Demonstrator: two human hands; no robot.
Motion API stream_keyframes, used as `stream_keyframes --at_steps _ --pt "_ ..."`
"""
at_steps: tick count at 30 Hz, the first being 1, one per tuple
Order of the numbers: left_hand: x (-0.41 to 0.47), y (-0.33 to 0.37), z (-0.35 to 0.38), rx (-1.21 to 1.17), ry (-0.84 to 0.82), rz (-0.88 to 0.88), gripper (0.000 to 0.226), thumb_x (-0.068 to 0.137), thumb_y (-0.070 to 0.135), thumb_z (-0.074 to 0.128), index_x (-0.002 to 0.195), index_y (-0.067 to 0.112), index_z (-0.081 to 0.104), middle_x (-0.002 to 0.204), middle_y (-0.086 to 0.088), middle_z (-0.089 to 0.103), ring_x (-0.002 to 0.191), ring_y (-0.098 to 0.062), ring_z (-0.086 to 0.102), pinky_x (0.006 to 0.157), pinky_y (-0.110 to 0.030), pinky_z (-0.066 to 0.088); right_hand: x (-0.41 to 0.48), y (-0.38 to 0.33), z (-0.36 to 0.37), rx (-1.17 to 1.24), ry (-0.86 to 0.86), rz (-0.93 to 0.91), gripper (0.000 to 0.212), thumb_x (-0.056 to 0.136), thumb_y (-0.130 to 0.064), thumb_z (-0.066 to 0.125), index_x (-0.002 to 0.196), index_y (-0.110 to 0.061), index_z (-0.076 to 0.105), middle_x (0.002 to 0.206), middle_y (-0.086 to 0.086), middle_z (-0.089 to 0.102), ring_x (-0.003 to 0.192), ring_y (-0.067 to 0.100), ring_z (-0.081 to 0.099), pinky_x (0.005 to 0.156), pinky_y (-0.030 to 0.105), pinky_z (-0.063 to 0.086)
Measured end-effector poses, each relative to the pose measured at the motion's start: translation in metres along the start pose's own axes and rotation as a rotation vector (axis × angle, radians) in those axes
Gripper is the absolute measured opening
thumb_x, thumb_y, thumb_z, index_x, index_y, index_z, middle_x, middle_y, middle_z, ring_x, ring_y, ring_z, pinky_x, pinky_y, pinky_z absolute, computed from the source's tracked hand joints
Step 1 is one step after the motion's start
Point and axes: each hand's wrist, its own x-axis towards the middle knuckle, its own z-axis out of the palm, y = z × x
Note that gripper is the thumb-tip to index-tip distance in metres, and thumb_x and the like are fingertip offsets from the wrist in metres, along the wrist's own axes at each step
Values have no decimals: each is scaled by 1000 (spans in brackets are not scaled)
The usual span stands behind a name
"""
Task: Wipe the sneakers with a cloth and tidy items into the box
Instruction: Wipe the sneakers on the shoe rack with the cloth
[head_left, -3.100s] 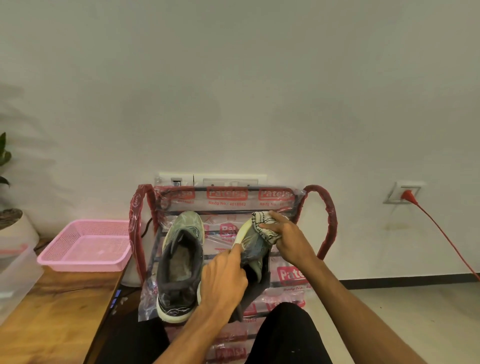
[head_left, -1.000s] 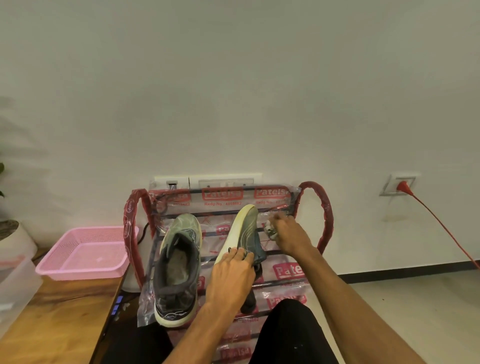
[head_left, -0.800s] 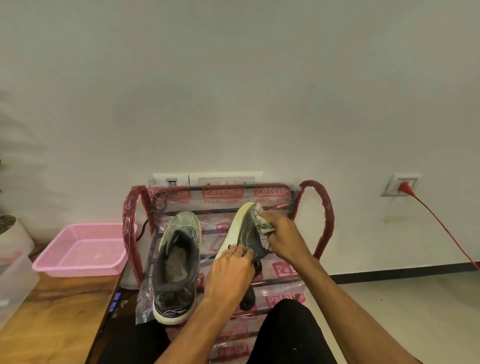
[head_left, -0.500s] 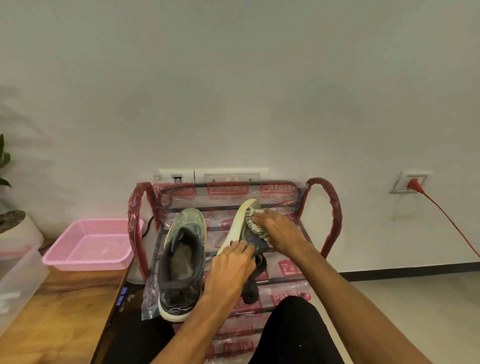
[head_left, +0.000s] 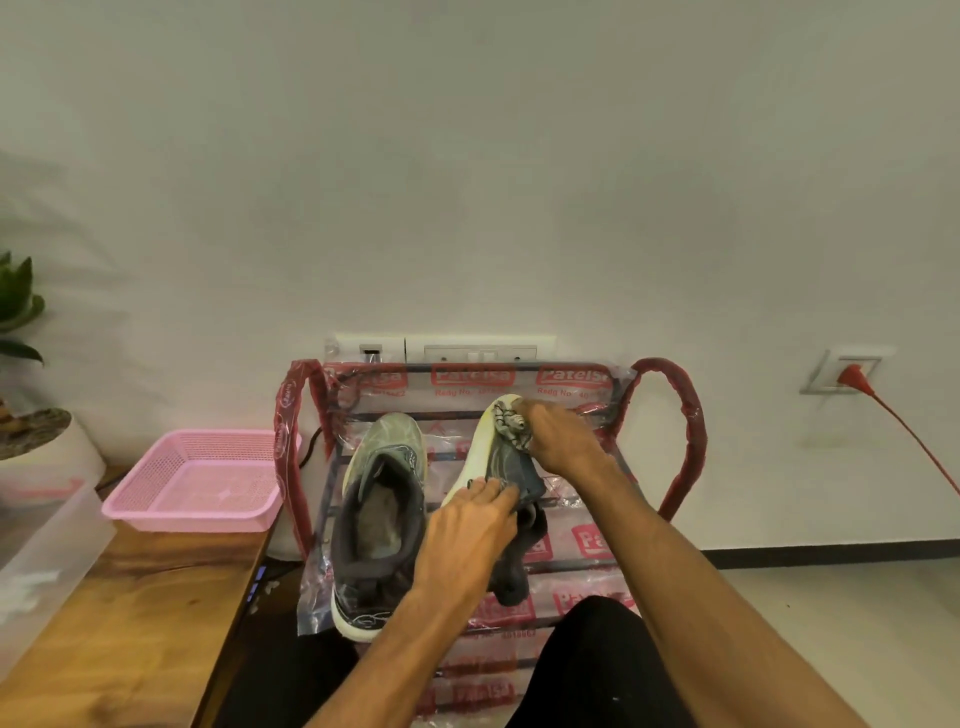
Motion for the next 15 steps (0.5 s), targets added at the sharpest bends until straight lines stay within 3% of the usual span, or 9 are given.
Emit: stream_keyframes --at_steps 3,8,12,15 --pt "-2 -2 11 19 -5 58 33 62 21 85 92 23 71 85 6 69 73 -12 66 58 -23 52 5 4 -6 15 17 100 39 89 -5 63 127 -7 56 125 14 61 114 30 58 91 39 47" --pt "1 -3 12 28 12 48 35 62 23 87 93 23 72 84 6 70 72 -11 66 57 -23 53 6 11 -11 160 222 287 35 92 2 52 126 -7 59 114 16 65 105 34 62 79 37 49" --pt "4 -1 19 37 21 99 39 53 19 90 88 20 74 78 4 70 68 -14 66 60 -23 53 3 5 -5 324 64 219 36 90 7 50 119 -8 64 111 14 68 99 30 63 80 33 47" --pt "4 -3 14 0 43 98 37 56 21 89 90 22 74 80 8 70 71 -11 66 60 -20 51 2 -1 -2 389 59 205 38 91 7 49 120 -8 67 109 13 70 94 26 63 76 26 44"
